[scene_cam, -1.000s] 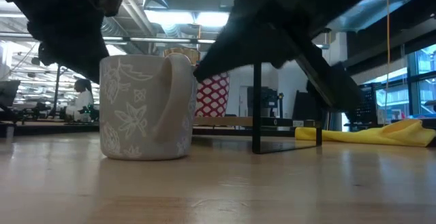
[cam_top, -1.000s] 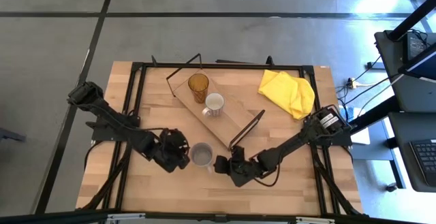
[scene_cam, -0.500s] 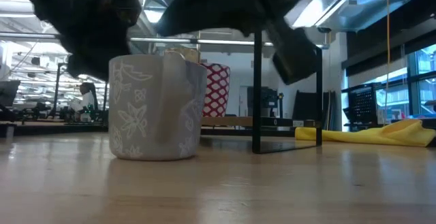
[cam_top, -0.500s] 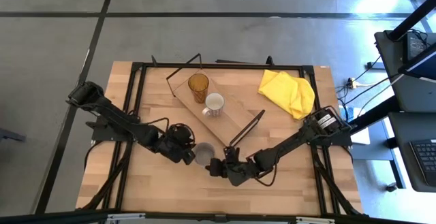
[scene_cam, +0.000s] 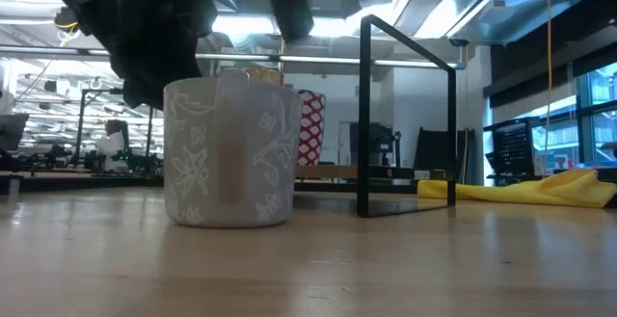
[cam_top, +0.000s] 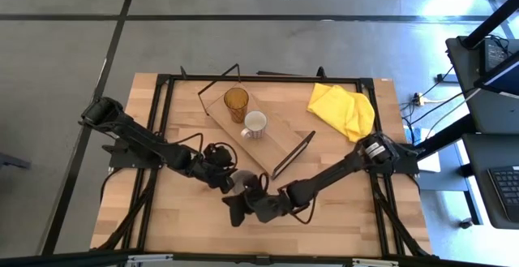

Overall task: Stack small to large cups/mugs on shelf
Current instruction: Put the grey patterned mug on the shelf

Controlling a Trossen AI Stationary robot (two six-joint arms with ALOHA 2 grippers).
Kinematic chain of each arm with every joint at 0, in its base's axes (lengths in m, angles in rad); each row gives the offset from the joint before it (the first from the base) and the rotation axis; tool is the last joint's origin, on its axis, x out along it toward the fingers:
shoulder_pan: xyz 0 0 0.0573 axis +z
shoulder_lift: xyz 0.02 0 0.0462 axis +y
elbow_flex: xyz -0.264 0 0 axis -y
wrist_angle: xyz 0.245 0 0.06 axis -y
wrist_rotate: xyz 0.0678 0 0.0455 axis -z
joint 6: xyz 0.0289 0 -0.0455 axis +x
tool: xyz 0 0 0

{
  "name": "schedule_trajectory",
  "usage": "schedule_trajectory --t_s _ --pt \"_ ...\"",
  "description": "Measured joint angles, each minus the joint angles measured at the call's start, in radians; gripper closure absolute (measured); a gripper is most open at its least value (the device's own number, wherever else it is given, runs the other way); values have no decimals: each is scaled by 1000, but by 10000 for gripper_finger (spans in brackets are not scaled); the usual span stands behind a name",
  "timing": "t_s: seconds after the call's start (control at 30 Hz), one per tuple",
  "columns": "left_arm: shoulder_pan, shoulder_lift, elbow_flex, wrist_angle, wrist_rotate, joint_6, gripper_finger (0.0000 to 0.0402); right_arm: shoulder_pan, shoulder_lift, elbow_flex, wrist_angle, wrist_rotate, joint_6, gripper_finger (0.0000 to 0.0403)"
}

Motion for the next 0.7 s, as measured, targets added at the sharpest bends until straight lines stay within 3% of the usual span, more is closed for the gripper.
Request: schedule_trajectory --t_s 0.1,0.17,0.3,0.43,0.57,0.7 --pt "-8 0 0 -15 0 0 294 -3 -33 48 -94 56 -110 401" --pt "-14 0 0 -26 0 0 294 1 -55 100 -290 90 -88 401" --pt "-28 0 0 -44 0 1 294 44 -54 203 -764 110 146 401" --pt "-32 0 0 -46 -7 1 294 101 -54 213 -965 77 384 402" --pt "-31 0 0 -50 -9 4 294 122 -38 182 -960 -3 503 402" --pt "-31 0 0 -53 -10 26 294 107 -29 113 -813 -15 516 402"
